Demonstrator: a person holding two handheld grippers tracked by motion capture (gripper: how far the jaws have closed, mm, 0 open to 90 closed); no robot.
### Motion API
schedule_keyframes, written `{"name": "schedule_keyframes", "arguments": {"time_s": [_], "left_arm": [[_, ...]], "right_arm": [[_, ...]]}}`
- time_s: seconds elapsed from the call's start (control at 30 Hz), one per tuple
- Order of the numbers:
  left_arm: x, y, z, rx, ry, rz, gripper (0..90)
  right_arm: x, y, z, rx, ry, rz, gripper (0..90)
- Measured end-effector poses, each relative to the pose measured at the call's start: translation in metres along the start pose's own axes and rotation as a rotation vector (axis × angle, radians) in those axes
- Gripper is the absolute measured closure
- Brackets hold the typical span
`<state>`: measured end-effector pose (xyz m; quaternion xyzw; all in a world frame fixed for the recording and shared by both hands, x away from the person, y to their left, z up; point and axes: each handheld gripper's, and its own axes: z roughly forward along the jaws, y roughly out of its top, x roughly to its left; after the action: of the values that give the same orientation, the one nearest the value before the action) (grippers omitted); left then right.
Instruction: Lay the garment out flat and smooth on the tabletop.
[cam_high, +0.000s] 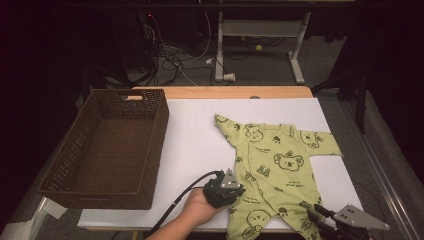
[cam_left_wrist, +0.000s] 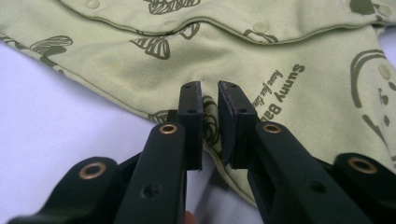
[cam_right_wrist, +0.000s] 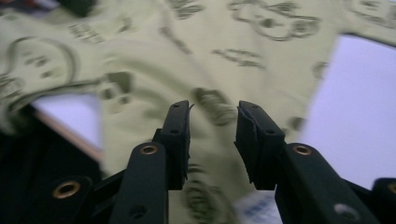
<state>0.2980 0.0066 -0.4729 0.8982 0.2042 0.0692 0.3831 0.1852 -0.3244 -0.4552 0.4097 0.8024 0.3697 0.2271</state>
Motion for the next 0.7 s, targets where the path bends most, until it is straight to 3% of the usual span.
{"name": "schedule_keyframes", "arguments": {"time_s": [0.13,0.2,0.23,0.27,0.33,0.5,0.6,0.7], "left_arm": [[0.002,0.0,0.0,-0.006,-0.004,-0.012,76.8],[0.002,0.0,-0.001,-0.008,-0.004,-0.011,76.6],[0.002,0.0,-0.001,-0.011,-0.004,-0.011,76.6],[0.002,0.0,-0.001,-0.01,-0.002,-0.01,75.0],[0.002,-0.001,-0.002,-0.015,-0.004,-0.014,75.0],[0.004,0.0,-0.003,-0.022,0.003,-0.005,75.4],[0.006,0.0,-0.005,-0.031,0.004,-0.018,75.3],[0.006,0.0,-0.008,-0.044,0.01,-0.024,75.2]], "right_arm": [[0.016,-0.002,0.007,0.044,0.068,-0.055,67.4],[0.02,-0.002,0.013,0.074,0.077,-0.086,78.0],[0.02,-0.002,0.013,0.074,0.077,-0.086,78.0],[0.022,0.0,0.013,0.084,0.077,-0.108,87.9],[0.023,0.0,0.012,0.086,0.082,-0.113,88.5],[0.033,0.005,0.002,0.03,0.093,-0.155,88.8],[0.042,0.004,0.003,0.056,0.116,-0.189,88.6],[0.047,0.004,0.005,0.05,0.12,-0.212,77.3]]}}
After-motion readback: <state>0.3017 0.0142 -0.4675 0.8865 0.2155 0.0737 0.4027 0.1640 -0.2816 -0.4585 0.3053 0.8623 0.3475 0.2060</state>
